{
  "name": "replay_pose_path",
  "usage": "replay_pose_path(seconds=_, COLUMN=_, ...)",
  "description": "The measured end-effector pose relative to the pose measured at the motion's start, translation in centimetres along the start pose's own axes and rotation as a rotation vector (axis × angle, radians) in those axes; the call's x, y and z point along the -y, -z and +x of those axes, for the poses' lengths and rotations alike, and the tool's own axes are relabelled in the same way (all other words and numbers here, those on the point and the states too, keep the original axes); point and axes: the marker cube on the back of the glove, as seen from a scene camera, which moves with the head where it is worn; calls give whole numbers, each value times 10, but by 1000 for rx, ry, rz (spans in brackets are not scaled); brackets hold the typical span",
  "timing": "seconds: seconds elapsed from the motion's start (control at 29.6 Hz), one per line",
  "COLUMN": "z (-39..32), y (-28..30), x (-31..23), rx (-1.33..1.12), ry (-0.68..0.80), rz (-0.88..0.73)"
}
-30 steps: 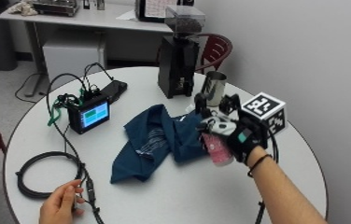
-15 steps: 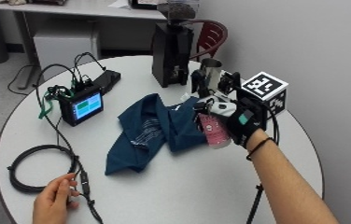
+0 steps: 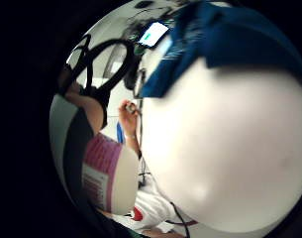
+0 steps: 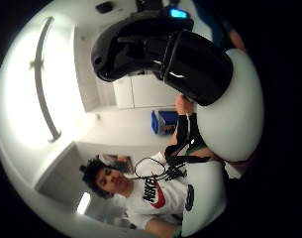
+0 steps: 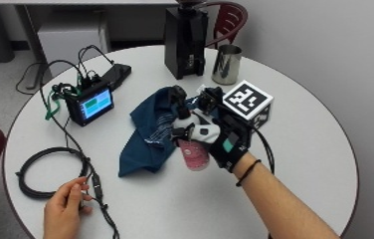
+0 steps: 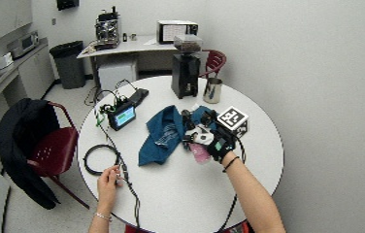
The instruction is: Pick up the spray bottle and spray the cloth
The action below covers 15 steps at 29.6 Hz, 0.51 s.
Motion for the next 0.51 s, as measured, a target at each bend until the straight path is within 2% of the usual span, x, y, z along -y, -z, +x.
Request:
replay_pose_path(seconds=0.17, z=-8, y=-25, x=13, rx=25, ry=109, rz=-63)
replay_pose_path(seconds=0.3, z=2, y=-74, x=33, rx=32, ry=201, rz=-182)
replay_pose_path(seconds=0.51, z=30, y=-113, x=39, rx=9, ry=230, rz=-307)
